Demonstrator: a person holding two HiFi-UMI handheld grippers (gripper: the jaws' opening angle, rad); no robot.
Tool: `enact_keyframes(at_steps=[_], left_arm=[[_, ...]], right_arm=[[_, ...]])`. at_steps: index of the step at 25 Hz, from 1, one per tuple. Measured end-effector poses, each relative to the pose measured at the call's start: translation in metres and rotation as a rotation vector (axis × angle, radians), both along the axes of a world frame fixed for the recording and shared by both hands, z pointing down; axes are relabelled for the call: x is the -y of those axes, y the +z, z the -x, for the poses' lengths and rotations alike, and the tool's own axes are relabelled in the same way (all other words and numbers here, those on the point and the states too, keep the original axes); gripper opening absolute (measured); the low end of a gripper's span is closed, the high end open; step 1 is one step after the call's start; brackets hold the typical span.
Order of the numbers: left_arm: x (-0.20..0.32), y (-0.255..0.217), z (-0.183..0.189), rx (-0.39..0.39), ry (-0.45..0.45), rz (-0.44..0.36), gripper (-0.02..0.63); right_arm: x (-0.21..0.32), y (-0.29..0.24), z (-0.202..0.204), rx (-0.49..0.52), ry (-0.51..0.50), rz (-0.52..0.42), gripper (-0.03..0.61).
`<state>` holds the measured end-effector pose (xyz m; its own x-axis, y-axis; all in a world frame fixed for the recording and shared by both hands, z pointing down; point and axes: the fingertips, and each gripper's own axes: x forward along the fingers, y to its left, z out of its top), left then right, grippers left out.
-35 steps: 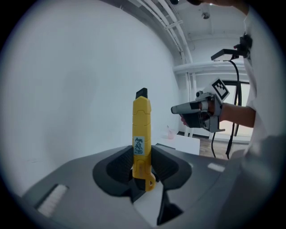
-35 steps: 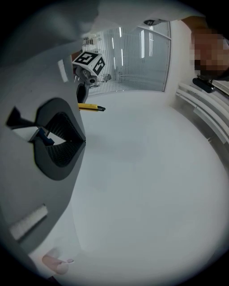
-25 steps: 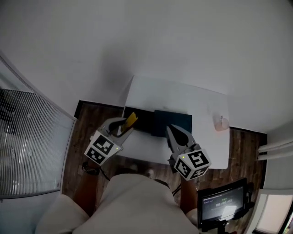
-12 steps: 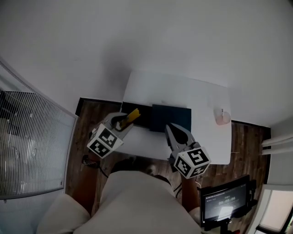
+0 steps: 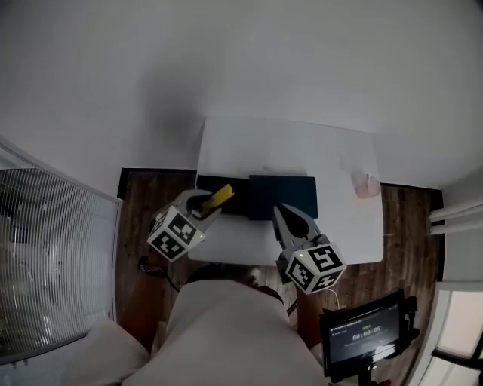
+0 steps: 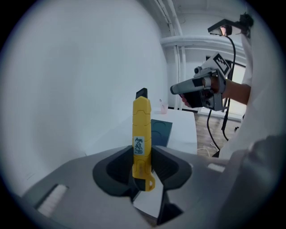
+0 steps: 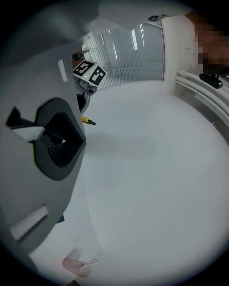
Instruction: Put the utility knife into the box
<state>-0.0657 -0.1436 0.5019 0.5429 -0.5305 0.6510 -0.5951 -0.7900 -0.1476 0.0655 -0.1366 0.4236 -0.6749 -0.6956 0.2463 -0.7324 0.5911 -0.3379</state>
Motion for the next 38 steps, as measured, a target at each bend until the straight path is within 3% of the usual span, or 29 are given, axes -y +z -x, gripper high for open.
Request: enact_keyframes(at_steps=[10,38], left_arm=[[0.031,0.056,0.009,0.036,0.081,0.088,0.126],[0.037,0.118,0.011,0.131,0.216,0.262,0.126]], right_arm=[[0.027,0.030,0.011,-0.015,0.066,0.061,0.002],[0.025,0.047,0.010,-0.020,0.171,0.193,0.002]])
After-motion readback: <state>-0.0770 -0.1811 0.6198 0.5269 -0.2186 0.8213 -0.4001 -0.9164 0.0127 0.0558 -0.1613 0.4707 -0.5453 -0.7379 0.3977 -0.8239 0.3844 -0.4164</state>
